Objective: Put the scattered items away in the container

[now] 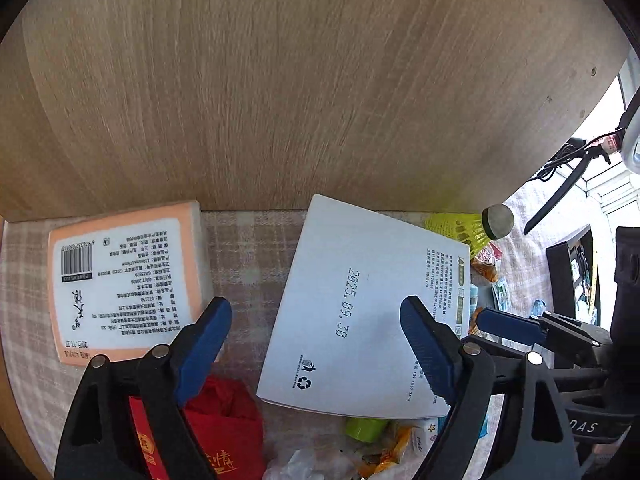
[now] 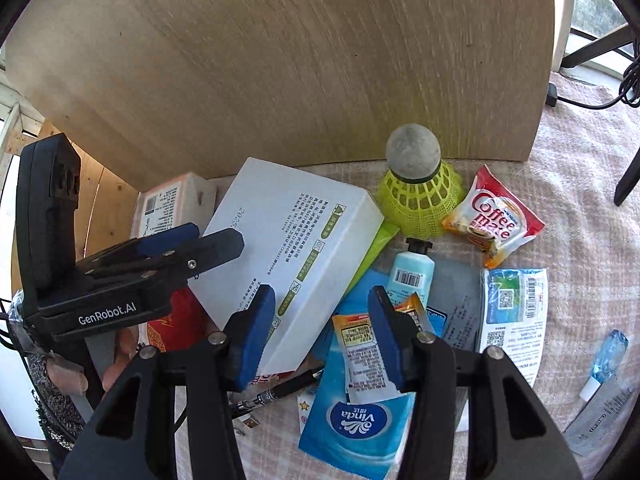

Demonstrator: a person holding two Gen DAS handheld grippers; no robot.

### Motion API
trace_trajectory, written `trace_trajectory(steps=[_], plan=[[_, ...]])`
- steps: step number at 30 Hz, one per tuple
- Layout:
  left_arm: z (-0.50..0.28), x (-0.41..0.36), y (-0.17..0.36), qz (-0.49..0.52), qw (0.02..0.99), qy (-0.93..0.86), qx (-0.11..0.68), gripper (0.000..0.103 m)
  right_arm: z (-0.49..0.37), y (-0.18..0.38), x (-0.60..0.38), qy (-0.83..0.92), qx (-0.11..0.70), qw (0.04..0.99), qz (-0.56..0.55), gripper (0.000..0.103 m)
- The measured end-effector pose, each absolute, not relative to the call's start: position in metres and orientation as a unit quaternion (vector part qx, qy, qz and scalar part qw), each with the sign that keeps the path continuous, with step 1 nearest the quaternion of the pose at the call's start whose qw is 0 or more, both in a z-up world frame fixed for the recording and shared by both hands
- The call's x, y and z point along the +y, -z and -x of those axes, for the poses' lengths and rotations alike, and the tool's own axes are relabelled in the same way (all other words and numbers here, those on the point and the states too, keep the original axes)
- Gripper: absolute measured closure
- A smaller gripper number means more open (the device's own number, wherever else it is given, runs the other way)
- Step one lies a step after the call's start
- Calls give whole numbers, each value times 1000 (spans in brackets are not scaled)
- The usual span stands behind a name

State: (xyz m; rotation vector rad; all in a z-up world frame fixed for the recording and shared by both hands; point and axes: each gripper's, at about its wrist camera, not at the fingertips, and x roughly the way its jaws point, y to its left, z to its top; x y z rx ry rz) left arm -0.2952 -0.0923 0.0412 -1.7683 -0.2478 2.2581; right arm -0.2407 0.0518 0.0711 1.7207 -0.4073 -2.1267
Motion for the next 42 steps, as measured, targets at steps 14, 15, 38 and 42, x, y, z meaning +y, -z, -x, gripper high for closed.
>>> trace_trajectory(steps=[14, 15, 38, 42], plan=[[260, -89, -50, 613, 151, -767, -113, 41, 240, -80, 36, 768, -128, 199, -596, 61], [257, -90, -54, 610, 150, -770, -114, 41, 239, -84, 36, 770, -129, 201, -592, 61], [213, 73, -174, 521, 273, -808, -39, 41, 140, -194, 225, 848, -153, 127, -491, 61], [203, 146, -181, 508, 319, -800, -12, 41, 121, -201, 293, 861, -168, 70, -475, 61]])
